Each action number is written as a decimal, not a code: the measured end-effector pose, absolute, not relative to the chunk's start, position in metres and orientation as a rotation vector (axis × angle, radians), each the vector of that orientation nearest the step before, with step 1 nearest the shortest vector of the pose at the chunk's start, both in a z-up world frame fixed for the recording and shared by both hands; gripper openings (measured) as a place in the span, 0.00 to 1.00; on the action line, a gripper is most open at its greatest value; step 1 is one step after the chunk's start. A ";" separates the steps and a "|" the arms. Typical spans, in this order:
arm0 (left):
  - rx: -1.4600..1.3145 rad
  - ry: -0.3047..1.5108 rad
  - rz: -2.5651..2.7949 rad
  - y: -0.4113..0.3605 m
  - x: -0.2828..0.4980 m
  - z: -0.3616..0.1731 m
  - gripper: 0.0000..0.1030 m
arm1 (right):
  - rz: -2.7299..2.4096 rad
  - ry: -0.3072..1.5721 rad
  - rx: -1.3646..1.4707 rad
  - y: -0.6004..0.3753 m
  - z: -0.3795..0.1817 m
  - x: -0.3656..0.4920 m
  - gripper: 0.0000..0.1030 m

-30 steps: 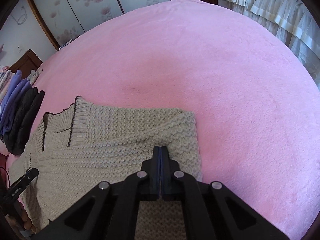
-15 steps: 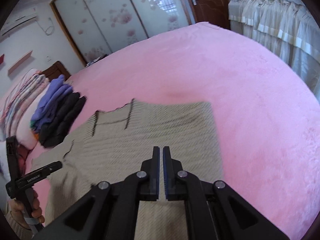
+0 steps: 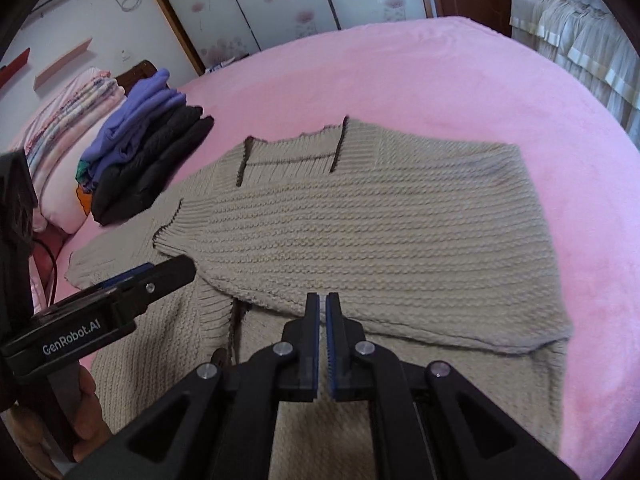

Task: Fold large clothes

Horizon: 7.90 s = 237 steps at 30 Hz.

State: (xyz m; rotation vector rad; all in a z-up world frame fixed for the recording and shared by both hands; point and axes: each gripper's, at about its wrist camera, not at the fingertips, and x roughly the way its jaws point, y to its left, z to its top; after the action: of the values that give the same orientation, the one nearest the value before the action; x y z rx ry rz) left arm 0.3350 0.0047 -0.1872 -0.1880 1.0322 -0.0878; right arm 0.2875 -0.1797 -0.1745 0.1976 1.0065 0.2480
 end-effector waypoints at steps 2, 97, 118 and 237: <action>-0.168 1.055 -0.054 0.008 0.347 -0.200 0.63 | 0.230 1.050 0.193 -0.182 -0.190 0.296 0.03; -0.533 0.913 0.163 0.519 0.225 -0.059 0.91 | 0.373 0.647 -0.151 0.146 0.029 0.212 0.34; -0.630 1.184 0.226 0.594 0.333 -0.234 0.88 | 0.406 0.911 -0.162 0.248 -0.120 0.313 0.34; -0.385 0.995 0.121 0.243 0.219 -0.229 0.63 | 0.395 0.772 -0.059 0.016 -0.102 0.248 0.09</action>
State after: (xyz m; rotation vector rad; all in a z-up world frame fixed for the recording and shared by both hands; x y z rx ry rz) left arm 0.2192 0.2429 -0.2291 -0.3852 0.9950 0.1209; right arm 0.2476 0.0160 -0.1019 -0.0595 0.7718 0.3955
